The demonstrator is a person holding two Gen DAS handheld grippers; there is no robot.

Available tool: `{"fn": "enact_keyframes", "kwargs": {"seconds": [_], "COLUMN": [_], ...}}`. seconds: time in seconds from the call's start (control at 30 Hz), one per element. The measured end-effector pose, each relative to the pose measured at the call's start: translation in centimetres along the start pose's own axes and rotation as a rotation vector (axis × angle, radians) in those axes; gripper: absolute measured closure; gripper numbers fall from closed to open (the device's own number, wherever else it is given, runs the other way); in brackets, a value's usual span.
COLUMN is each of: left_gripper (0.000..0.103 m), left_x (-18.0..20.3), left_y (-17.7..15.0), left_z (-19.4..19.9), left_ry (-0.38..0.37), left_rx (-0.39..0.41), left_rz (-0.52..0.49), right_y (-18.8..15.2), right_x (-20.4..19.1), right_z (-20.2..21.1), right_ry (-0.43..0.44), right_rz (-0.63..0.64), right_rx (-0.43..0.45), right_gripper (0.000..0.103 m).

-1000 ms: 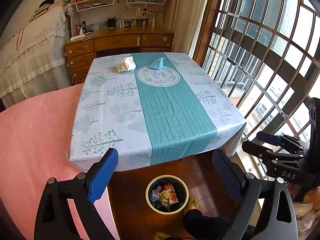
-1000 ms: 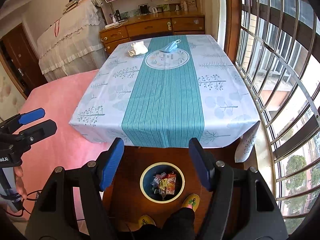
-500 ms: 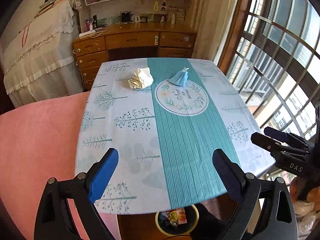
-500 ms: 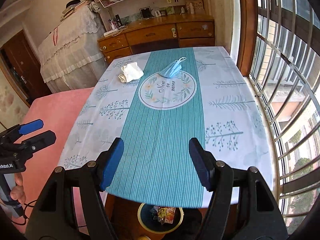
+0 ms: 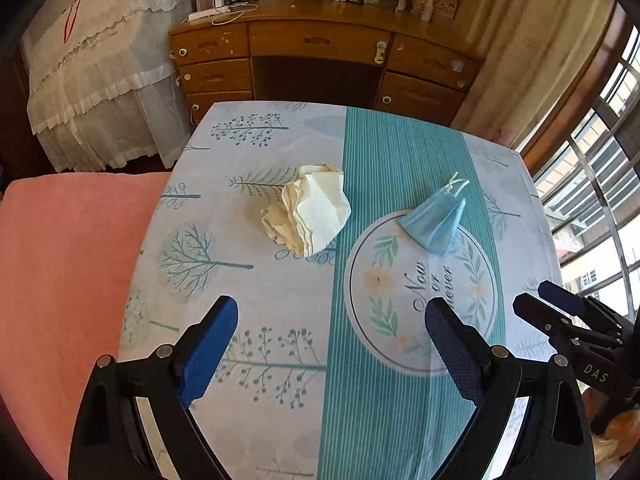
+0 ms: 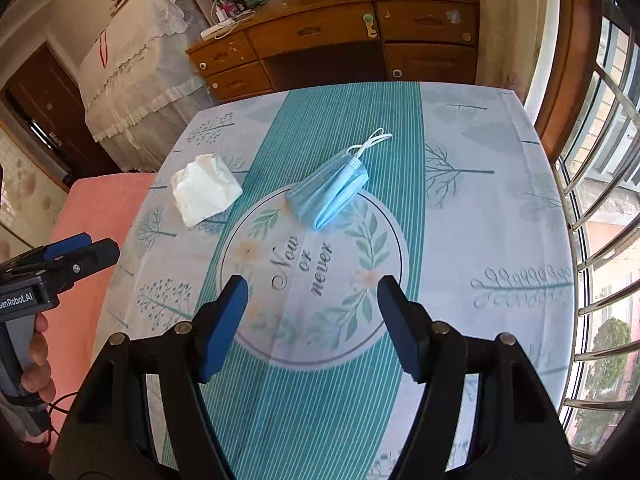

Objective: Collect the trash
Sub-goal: 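Grasp the cream tissue with the left tool while the right tool grasps the blue face mask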

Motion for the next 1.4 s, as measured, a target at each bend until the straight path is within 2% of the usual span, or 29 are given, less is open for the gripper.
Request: {"fn": "enact_keyframes", "kwargs": {"seconds": [0.23,0.4,0.6,0.7,0.83,0.9,0.97,1.07,1.1,1.13,1.2,1.27,1.4], "left_gripper": [0.007,0.007,0.007,0.007,0.008,0.012,0.026,0.040,0.040,0.046,0.056,0.069,0.075], "left_x": [-1.6,-3.2,-4.2,-4.5,-4.8,-4.7,-4.5,-3.6,-3.3,-2.9,-1.9,-1.1,-0.2], "left_y": [3.8,5.2,6.0,6.3,6.6,6.7,6.7,6.9,7.0,7.1,7.5,7.9,7.6], "left_z": [-7.4,-10.5,-13.6,-15.0,-16.7,-17.3,-17.9,-18.5,-18.5,-18.5,-17.9,-17.1,-15.5], "left_ry": [0.033,0.026,0.012,0.018,0.017,0.009,-0.001,-0.029,-0.019,-0.010,0.013,0.028,0.028], "left_rx": [-0.066,-0.102,-0.149,-0.168,-0.193,-0.205,-0.220,-0.222,-0.216,-0.204,-0.168,-0.138,-0.133], "left_rz": [0.063,0.116,0.133,0.134,0.144,0.143,0.134,0.122,0.113,0.099,0.061,0.037,0.022], "right_y": [4.5,6.5,7.7,7.7,7.5,7.4,7.2,7.0,6.9,6.8,6.7,6.5,5.8], "right_x": [1.3,1.5,0.2,-0.8,-1.5,-1.7,-1.8,-1.5,-1.3,-1.1,-0.9,-0.7,0.0], "right_z": [-8.8,-13.3,-16.1,-16.4,-16.8,-16.9,-16.8,-16.5,-16.3,-16.3,-16.1,-15.8,-14.5], "right_ry": [0.005,-0.035,-0.096,-0.123,-0.152,-0.160,-0.169,-0.176,-0.173,-0.171,-0.144,-0.111,-0.020], "right_rz": [-0.093,-0.104,-0.006,0.060,0.136,0.164,0.186,0.200,0.202,0.205,0.210,0.203,0.106], "right_rx": [-0.106,-0.146,-0.134,-0.105,-0.071,-0.063,-0.057,-0.048,-0.046,-0.046,-0.050,-0.064,-0.073], "right_gripper": [0.038,0.038,0.039,0.046,0.051,0.053,0.056,0.065,0.068,0.070,0.085,0.090,0.094]}}
Point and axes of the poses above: each gripper's, at about its wrist camera, not at the fingertips, and z roughly against the way its jaws point, x to its right, y to its top, the point moved 6 cm from there along -z, roughly the way its jaws point
